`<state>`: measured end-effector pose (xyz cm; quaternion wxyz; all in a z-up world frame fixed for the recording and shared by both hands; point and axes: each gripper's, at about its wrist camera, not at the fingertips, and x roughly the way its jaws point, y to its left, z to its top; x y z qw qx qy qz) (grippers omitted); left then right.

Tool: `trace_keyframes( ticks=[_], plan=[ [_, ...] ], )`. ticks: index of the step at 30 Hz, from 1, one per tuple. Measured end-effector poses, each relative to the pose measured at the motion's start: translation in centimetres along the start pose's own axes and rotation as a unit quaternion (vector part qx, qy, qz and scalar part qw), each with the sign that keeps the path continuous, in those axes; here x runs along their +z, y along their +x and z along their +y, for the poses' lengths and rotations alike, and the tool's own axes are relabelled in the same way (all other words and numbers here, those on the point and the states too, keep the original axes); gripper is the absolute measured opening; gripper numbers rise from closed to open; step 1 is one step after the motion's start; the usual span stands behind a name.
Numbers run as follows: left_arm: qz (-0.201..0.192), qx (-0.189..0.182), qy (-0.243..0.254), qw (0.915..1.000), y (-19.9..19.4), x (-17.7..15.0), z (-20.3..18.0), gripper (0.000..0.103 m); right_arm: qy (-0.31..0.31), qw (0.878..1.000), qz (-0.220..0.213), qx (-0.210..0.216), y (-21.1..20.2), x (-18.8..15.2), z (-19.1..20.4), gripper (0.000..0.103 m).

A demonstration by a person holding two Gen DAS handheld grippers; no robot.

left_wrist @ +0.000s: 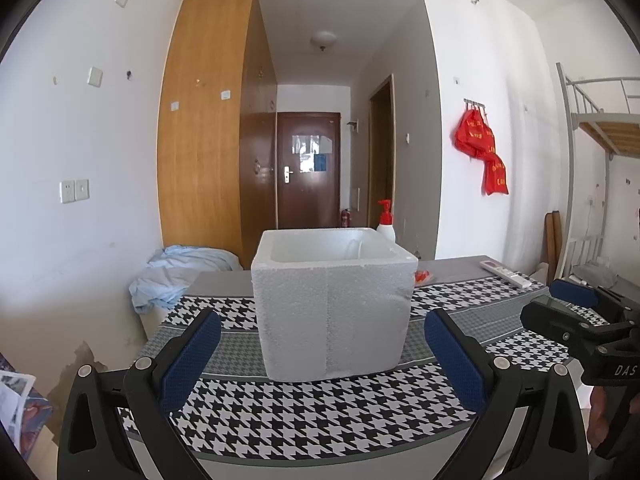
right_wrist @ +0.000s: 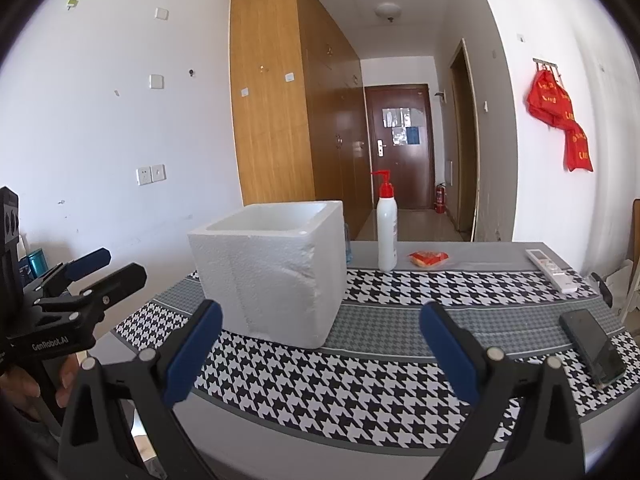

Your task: Organize soft objects

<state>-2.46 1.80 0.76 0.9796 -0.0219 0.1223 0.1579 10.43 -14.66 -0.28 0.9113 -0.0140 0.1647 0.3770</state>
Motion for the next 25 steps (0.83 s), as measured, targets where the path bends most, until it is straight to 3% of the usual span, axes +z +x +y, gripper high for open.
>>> trace_keyframes(
  ticks=[25],
  plan=[
    [0.0, -0.005, 0.005, 1.0, -0.13, -0.16, 0.04, 0.102, -0.001, 1.0, 0.004, 0.001, 0.2, -0.05, -0.1, 0.101]
  ],
)
